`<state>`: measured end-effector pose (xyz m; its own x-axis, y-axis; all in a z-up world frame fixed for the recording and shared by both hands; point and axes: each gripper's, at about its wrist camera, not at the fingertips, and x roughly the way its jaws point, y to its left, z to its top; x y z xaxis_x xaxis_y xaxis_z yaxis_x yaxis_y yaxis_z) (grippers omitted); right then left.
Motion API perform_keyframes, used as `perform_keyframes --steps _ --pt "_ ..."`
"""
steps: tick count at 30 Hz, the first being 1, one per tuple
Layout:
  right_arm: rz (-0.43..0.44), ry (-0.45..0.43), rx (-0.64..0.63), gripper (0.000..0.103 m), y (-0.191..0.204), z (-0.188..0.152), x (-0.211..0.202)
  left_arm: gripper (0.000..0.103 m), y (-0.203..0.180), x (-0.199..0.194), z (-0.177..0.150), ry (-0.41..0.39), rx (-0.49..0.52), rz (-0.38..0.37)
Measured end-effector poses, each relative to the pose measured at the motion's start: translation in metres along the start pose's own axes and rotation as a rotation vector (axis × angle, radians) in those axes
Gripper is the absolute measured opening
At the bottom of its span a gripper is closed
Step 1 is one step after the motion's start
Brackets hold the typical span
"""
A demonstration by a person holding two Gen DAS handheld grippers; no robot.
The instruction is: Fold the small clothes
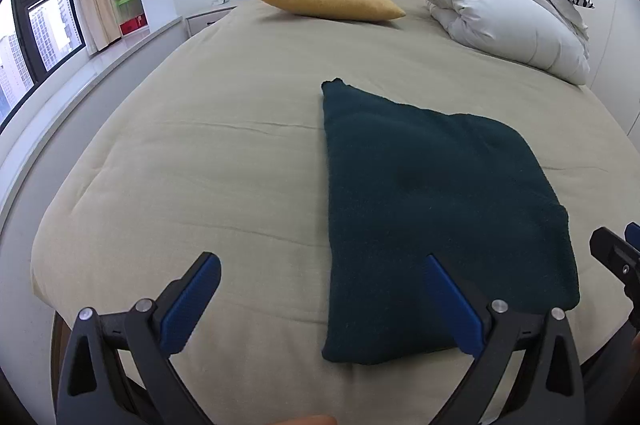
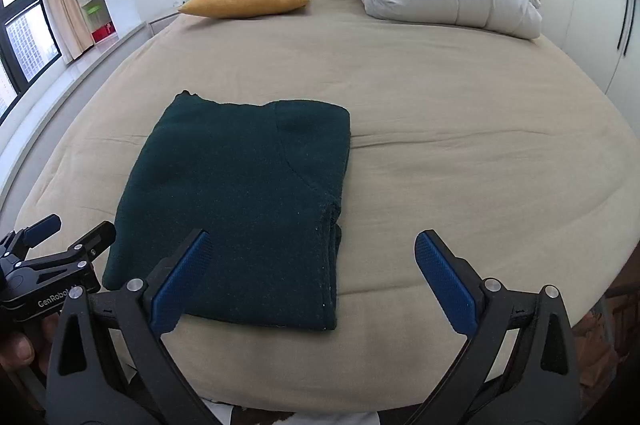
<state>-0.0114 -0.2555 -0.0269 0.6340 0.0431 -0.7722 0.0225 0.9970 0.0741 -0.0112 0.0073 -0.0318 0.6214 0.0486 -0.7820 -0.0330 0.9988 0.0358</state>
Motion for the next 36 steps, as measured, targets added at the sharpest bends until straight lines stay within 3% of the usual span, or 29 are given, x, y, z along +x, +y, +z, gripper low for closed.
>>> perform_keyframes --steps 36 --pt "0.021 0.03 -0.008 0.103 0.011 -0.007 -0.002 0.103 0.002 0.002 -0.008 0.003 -0.006 0.001"
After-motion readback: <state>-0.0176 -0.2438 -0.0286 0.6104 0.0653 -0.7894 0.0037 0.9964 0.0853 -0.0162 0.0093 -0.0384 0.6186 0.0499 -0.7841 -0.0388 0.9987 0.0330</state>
